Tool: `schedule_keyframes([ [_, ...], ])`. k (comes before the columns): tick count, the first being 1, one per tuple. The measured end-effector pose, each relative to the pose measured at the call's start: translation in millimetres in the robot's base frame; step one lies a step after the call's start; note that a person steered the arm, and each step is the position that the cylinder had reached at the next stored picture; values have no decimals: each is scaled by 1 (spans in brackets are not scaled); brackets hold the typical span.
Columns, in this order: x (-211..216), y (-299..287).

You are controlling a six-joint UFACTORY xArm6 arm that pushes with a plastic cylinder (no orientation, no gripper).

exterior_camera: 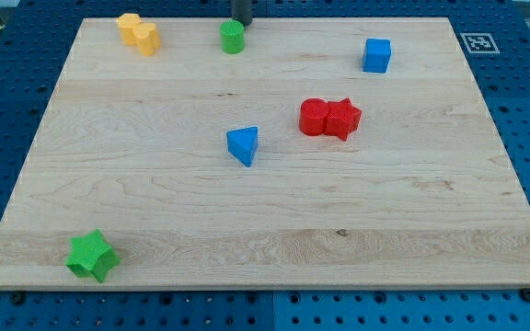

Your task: Slide the green circle towards the center left

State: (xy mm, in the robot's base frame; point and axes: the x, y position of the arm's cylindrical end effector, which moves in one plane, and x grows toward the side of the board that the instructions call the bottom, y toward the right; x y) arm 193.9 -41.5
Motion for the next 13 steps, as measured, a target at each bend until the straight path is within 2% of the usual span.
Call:
schedule_keyframes([
  [1, 3, 0],
  [5, 99, -9],
  [10, 98, -50],
  [13, 132, -91],
])
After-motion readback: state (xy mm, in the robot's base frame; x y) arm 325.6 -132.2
